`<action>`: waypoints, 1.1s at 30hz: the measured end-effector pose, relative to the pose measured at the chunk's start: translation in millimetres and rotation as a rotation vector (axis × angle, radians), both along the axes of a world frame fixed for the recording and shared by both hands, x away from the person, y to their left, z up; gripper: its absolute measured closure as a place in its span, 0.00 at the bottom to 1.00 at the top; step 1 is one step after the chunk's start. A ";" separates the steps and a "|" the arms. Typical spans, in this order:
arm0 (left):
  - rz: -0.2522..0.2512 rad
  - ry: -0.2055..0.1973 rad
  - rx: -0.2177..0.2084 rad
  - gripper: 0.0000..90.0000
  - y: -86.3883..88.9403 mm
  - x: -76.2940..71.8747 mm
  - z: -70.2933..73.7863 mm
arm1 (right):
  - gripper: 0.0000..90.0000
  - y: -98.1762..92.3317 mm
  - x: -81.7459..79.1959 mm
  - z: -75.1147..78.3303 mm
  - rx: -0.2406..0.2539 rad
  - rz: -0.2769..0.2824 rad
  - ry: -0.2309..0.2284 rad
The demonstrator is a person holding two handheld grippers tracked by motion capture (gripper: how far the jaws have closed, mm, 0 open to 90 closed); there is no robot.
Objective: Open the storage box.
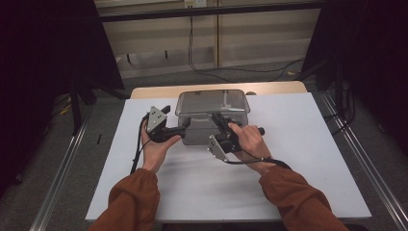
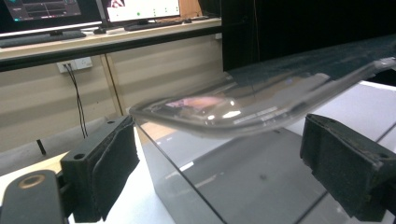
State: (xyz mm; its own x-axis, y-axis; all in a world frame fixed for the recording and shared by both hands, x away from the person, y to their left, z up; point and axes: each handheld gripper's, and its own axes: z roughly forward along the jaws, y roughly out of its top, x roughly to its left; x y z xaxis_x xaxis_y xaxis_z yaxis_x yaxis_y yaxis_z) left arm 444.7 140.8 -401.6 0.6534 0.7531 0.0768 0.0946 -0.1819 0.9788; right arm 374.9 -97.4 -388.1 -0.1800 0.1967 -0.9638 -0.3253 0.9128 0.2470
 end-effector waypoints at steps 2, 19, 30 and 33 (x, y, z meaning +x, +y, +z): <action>-0.004 -0.014 0.003 0.13 -1.4 1.3 0.9 | 0.92 -0.3 0.1 0.1 0.000 -0.001 0.000; -0.029 -0.065 0.048 0.24 -7.2 6.0 2.7 | 0.88 -0.3 -0.8 -1.8 0.000 0.003 0.010; -0.031 -0.074 0.063 0.32 -7.9 7.1 4.9 | 0.73 -15.0 4.7 3.5 0.197 0.014 0.150; -0.029 -0.074 0.062 0.33 -8.4 6.8 5.5 | 0.67 -20.3 6.2 4.4 0.250 0.010 0.182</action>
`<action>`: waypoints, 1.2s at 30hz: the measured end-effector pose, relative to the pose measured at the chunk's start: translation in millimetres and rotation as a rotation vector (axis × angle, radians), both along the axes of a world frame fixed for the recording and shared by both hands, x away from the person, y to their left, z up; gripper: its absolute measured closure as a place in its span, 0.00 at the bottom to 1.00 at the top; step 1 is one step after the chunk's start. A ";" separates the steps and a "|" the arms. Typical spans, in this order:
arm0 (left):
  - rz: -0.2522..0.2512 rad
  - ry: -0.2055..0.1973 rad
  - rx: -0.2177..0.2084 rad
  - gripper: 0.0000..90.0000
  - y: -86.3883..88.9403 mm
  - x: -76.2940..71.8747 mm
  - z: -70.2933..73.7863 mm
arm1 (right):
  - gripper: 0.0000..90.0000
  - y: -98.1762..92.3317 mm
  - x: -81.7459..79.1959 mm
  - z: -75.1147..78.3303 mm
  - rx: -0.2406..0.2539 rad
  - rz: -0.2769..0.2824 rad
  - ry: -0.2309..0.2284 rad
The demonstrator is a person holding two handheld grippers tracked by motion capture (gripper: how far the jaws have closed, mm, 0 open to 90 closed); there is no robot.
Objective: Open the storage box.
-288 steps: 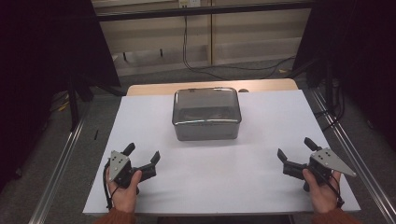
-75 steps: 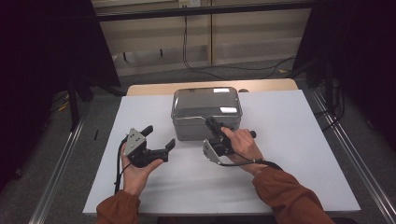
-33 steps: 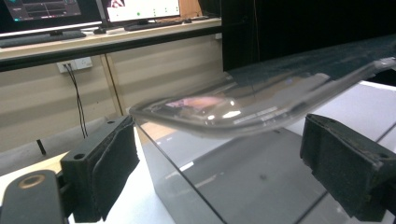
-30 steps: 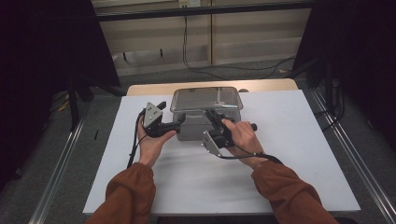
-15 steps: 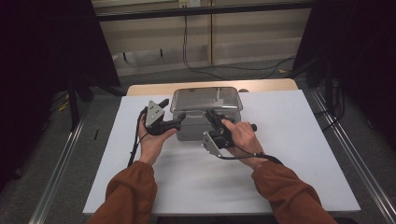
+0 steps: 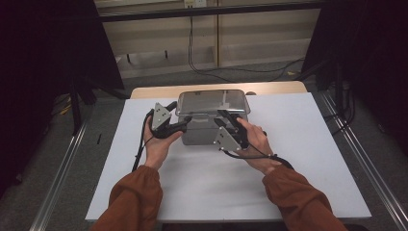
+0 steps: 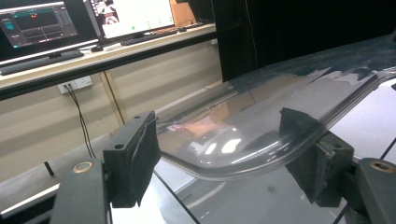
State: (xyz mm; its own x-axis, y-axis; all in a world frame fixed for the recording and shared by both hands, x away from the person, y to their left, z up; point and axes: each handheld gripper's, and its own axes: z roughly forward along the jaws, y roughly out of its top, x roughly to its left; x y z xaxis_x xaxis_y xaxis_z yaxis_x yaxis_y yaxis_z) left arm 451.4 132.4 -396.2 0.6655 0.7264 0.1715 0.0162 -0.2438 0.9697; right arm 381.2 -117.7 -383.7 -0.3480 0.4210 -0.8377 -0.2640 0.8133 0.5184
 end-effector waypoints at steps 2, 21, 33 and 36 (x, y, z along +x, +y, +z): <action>0.000 0.003 0.005 0.33 0.5 0.4 -0.3 | 0.60 -5.3 2.6 1.2 0.060 -0.003 0.047; 0.002 0.007 -0.008 0.37 1.7 6.0 6.2 | 0.20 -49.5 22.7 7.0 0.484 -0.014 0.293; 0.000 0.016 -0.008 0.43 1.7 10.0 6.3 | 0.25 -73.7 39.8 3.0 0.639 -0.013 0.432; -0.001 0.017 -0.012 0.42 2.3 10.4 6.7 | 0.23 -81.4 42.8 2.5 0.698 -0.010 0.479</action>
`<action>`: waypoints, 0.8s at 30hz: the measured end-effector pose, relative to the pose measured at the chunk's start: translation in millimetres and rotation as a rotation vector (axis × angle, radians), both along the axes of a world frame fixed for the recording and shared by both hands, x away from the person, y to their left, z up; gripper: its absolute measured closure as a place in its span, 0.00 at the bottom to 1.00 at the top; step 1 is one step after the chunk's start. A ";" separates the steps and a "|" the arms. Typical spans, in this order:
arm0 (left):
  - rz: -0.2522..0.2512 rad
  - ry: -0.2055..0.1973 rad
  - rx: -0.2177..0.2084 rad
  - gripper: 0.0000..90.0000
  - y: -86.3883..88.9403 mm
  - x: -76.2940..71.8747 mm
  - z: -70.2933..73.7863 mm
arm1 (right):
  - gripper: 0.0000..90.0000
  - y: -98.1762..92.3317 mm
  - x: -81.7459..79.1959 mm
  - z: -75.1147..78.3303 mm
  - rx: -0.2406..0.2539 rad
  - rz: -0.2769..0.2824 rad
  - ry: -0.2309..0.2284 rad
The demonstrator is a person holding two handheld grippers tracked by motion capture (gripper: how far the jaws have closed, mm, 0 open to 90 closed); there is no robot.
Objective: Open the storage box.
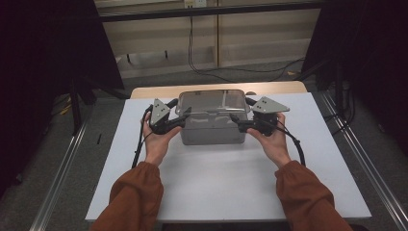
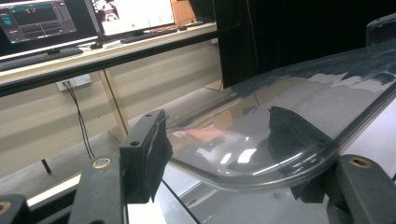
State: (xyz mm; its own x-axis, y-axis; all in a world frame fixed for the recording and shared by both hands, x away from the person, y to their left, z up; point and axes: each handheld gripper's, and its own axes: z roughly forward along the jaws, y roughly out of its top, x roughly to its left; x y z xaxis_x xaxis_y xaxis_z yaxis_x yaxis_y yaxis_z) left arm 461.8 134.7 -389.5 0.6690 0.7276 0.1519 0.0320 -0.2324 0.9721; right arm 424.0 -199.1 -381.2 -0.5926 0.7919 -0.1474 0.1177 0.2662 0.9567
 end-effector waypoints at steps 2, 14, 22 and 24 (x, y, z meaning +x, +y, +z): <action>0.000 0.002 -0.012 0.43 -0.6 0.2 0.7 | 0.23 -3.0 1.0 -0.7 0.017 -0.014 0.009; -0.010 0.004 -0.005 0.45 -0.4 3.7 6.3 | 0.22 -6.7 14.2 -0.8 0.008 -0.025 -0.057; -0.011 -0.001 -0.005 0.46 -0.4 6.6 11.5 | 0.33 -5.5 23.2 -2.2 0.008 -0.019 -0.069; -0.008 -0.002 -0.017 0.46 -1.6 7.2 12.2 | 0.34 -6.6 24.5 -2.4 0.018 -0.019 -0.070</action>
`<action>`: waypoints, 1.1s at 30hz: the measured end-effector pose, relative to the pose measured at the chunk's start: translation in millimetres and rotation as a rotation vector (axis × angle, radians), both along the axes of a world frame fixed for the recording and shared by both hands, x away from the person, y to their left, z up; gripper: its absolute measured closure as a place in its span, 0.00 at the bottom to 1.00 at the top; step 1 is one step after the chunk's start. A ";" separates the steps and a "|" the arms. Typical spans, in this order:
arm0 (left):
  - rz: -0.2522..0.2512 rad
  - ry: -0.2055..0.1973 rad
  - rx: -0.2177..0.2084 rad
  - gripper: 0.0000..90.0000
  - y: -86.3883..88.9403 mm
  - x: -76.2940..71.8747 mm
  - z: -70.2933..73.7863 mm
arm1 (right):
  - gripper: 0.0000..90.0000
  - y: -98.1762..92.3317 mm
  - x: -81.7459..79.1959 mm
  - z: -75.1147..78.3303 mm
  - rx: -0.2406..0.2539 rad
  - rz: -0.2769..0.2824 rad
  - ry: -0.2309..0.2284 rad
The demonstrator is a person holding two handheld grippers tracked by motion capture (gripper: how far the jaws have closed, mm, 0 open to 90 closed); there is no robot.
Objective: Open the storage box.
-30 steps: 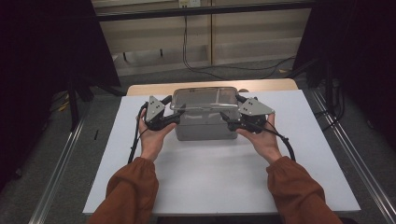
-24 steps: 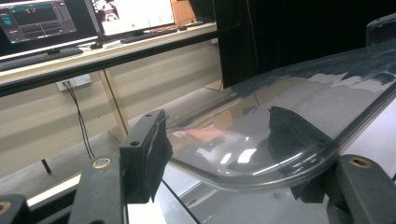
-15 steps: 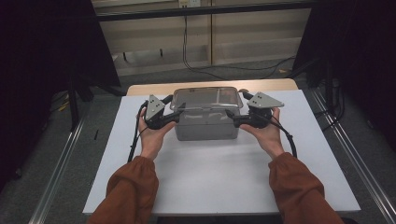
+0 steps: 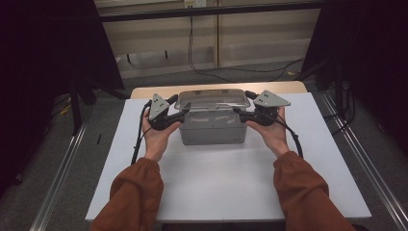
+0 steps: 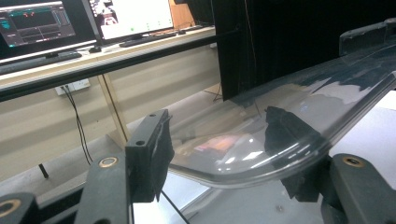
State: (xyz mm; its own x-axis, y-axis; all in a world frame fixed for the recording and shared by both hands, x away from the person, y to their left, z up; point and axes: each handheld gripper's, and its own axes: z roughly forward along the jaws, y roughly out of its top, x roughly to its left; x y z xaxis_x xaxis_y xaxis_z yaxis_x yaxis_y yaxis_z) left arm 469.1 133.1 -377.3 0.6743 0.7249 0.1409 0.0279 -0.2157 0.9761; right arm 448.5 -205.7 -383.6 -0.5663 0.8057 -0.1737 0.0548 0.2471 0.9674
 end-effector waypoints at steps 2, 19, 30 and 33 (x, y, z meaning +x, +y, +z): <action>0.001 -0.001 0.007 0.45 -0.1 1.0 1.4 | 0.35 -1.5 1.0 0.3 -0.003 -0.002 -0.004; 0.003 0.006 -0.006 0.51 -0.9 14.3 4.5 | 0.50 -5.2 17.6 7.0 0.010 0.002 -0.008; 0.015 0.003 -0.013 0.56 -1.1 23.2 8.7 | 0.61 -8.9 24.6 9.2 0.025 -0.015 -0.006; 0.015 0.008 -0.016 0.57 0.5 26.0 7.8 | 0.61 -9.4 25.7 8.8 0.019 -0.020 -0.008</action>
